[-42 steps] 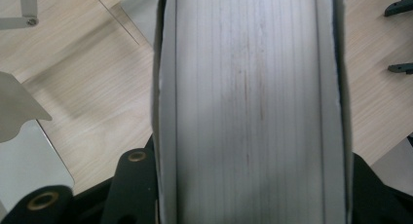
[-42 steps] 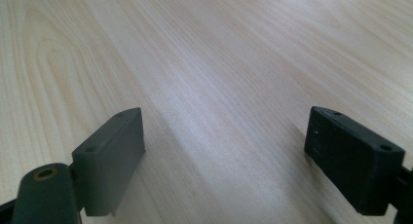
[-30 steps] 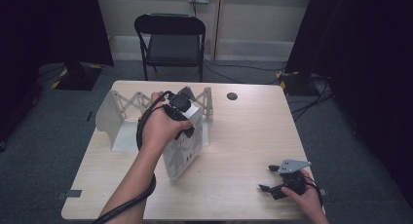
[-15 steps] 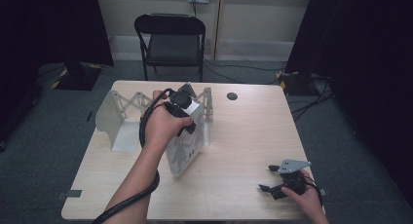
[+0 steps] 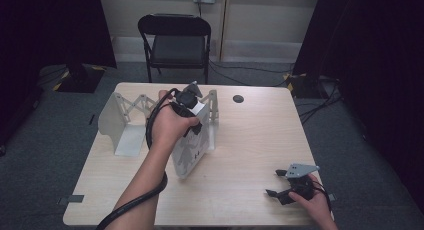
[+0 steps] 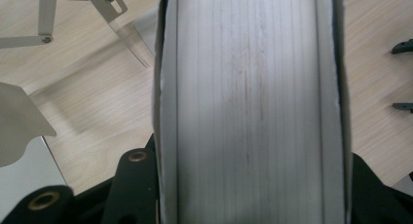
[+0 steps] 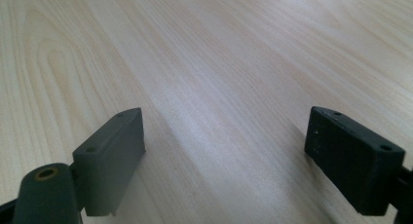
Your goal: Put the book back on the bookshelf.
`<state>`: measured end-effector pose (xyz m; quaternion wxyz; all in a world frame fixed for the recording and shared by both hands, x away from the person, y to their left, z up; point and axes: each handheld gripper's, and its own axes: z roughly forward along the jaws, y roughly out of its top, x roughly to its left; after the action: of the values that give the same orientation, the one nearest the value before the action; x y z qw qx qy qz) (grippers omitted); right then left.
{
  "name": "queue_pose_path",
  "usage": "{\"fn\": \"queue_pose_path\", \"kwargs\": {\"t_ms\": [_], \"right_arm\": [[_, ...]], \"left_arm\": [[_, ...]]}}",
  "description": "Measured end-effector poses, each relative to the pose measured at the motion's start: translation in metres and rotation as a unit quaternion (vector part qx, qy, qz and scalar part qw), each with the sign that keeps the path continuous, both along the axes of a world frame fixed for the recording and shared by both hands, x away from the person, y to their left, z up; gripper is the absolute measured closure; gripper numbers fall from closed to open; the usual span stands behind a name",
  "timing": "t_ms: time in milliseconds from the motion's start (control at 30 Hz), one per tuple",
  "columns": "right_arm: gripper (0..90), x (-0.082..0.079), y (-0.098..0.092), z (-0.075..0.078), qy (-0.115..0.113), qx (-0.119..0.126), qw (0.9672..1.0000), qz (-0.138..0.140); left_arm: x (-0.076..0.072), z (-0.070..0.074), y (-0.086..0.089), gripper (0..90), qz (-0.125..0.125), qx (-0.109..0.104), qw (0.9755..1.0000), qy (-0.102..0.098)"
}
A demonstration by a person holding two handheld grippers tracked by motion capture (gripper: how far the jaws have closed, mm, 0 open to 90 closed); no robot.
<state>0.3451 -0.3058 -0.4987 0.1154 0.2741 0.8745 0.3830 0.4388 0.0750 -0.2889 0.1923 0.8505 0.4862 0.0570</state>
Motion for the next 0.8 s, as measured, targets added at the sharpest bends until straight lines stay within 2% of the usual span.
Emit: {"fn": "queue_pose_path", "kwargs": {"t_ms": [200,267,800], "right_arm": [[14.3,0.000,0.000,0.000,0.000,0.000,1.0000,0.000],[14.4,0.000,0.000,0.000,0.000,0.000,1.0000,0.000],[14.8,0.000,0.000,0.000,0.001,0.003,1.0000,0.000]], "left_arm": [[0.003,0.000,0.000,52.3,0.001,0.003,1.0000,-0.004],[0.004,0.000,0.000,52.3,0.005,0.001,1.0000,0.000],[0.013,0.002,-0.003,52.3,0.015,0.002,0.9999,0.000]]}}
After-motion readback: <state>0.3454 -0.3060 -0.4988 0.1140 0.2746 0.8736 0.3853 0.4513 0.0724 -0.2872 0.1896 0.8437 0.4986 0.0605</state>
